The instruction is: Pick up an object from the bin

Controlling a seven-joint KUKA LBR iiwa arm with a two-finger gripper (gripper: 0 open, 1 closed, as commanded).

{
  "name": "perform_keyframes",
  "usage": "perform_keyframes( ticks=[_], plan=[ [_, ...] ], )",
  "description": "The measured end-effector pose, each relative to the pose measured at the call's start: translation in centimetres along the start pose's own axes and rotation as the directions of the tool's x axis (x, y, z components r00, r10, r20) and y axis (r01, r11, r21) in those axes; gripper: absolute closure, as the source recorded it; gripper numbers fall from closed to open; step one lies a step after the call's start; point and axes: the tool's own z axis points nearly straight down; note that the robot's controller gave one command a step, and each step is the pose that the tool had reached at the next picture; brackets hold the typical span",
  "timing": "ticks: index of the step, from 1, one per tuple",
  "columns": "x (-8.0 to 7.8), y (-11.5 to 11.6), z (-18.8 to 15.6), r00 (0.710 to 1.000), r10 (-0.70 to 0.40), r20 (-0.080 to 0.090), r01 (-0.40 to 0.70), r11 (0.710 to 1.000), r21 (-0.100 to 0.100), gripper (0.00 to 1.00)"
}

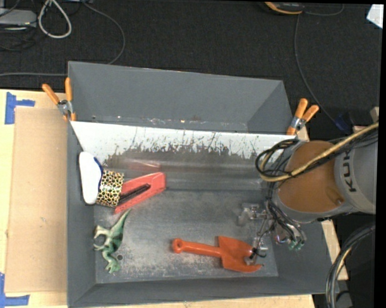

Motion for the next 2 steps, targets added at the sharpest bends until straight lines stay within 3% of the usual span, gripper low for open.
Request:
perform_keyframes(
  ticks=[1,2],
  plan=[
    [2.1,2.2,-0.7,1.0,0.024,0.018,-0.024,1.0,0.001,0.0],
    [1.7,3.9,-0.4,0.958,0.286,0.009,-0.286,0.958,-0.001,1.0]
  ],
)
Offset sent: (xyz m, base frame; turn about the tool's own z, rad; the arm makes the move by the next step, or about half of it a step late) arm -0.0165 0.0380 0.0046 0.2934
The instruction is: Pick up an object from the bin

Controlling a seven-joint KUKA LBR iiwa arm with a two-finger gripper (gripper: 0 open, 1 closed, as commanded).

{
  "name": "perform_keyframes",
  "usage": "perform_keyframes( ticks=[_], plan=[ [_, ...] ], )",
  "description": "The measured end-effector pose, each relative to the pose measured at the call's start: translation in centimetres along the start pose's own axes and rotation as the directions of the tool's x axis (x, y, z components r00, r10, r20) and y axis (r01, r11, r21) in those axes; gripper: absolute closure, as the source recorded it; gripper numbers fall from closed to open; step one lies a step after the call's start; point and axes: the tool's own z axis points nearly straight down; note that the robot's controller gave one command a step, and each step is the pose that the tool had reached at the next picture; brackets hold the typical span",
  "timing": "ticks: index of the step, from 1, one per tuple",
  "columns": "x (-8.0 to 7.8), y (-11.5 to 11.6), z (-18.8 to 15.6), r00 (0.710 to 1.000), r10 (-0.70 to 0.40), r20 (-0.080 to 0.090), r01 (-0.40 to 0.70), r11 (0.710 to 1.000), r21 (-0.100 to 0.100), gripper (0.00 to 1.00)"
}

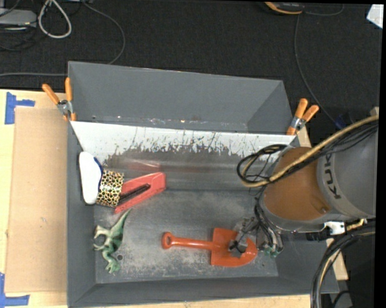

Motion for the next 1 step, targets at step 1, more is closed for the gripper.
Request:
perform_keyframes(
  ticks=[1],
  plan=[
    [0.0,0.01,0.0,1.0,-0.001,0.0,0.001,1.0,0.0,1.0]
  ],
)
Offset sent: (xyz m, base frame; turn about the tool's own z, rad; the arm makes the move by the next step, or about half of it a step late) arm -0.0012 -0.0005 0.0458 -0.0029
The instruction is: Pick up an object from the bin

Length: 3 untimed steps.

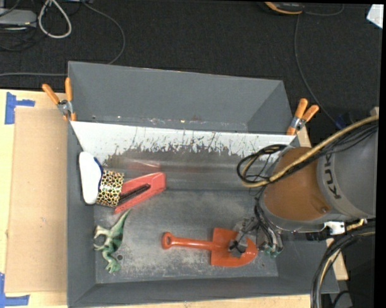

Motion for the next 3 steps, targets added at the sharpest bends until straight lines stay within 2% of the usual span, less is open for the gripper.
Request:
perform_keyframes(
  ticks=[1,2,3],
  plan=[
    [0.0,-0.1,-4.7,1.0,-0.005,0.002,0.005,1.0,-0.001,1.0],
    [1.5,1.5,-0.3,1.0,-0.003,-0.015,0.003,1.0,0.001,1.0],
    [1.0,1.2,-10.1,1.0,-0.006,-0.008,0.006,1.0,0.001,1.0]
  ],
)
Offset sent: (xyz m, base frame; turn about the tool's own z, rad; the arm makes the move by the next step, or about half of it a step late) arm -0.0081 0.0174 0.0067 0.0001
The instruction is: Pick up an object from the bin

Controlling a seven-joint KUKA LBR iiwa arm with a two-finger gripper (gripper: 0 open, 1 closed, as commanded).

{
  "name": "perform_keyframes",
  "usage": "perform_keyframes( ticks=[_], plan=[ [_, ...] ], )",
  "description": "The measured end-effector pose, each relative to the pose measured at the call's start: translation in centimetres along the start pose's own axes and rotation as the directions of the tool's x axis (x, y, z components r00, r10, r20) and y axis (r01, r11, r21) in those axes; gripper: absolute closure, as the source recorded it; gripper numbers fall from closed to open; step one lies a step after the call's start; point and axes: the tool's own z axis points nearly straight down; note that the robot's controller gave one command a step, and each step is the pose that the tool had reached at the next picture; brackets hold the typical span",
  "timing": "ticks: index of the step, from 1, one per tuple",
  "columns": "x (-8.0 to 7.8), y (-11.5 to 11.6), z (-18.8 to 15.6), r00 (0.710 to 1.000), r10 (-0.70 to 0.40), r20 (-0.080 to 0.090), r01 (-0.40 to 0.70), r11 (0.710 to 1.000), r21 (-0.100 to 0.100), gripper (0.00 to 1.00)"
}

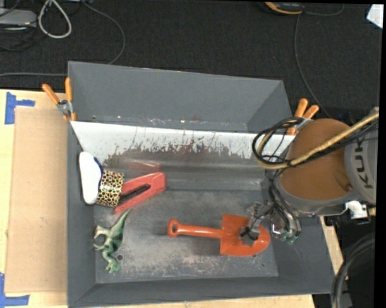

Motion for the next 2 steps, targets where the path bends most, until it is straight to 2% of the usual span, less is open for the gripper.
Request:
perform_keyframes(
  ticks=[1,2],
  plan=[
    [-0.7,0.5,-10.4,1.0,0.009,-0.014,-0.009,1.0,0.002,1.0],
    [1.6,0.4,-20.1,0.999,-0.032,-0.007,0.032,0.999,0.001,1.0]
  ],
)
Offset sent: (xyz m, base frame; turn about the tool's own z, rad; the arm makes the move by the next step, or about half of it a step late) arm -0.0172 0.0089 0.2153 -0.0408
